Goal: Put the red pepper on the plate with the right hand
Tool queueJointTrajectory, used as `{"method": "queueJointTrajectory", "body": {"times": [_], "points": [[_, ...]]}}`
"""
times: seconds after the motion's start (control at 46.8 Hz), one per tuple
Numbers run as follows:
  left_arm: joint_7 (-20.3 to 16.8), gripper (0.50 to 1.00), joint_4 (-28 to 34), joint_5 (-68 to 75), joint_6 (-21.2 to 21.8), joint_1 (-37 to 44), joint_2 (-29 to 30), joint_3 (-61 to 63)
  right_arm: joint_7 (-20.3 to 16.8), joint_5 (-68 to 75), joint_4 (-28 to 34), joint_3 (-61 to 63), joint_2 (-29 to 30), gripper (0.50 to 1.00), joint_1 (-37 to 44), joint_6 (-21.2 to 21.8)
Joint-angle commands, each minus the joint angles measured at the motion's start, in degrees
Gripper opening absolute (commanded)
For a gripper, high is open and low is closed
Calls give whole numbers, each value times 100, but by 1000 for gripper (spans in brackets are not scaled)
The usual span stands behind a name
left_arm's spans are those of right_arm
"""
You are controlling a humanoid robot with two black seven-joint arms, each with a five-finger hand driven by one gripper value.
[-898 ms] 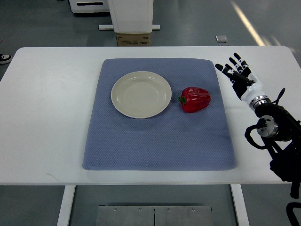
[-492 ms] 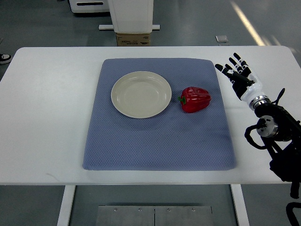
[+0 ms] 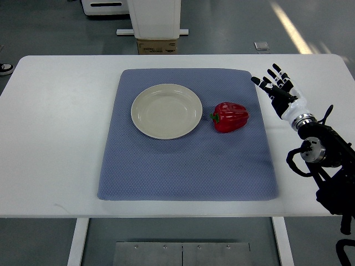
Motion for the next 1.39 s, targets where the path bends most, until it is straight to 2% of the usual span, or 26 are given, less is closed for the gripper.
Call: {"method": "queueJointTrajectory", "body": {"times": [0.0, 0.813, 0.941, 1.176, 1.369], "points": [[0, 1000, -1, 2, -2, 0, 0, 0, 0, 12, 1, -5, 0, 1000, 8, 0], [0, 1000, -1, 2, -2, 0, 0, 0, 26, 12, 28, -304, -26, 1000, 43, 18], [0, 1000, -1, 2, -2, 0, 0, 0, 254, 12, 28, -409, -36, 1000, 34, 18], [0, 1000, -1, 2, -2, 0, 0, 0, 1125, 21, 1, -453, -1, 1000, -18, 18], [0, 1000, -1, 2, -2, 0, 0, 0, 1107, 21, 1, -550, 0, 1000, -1, 18]]}}
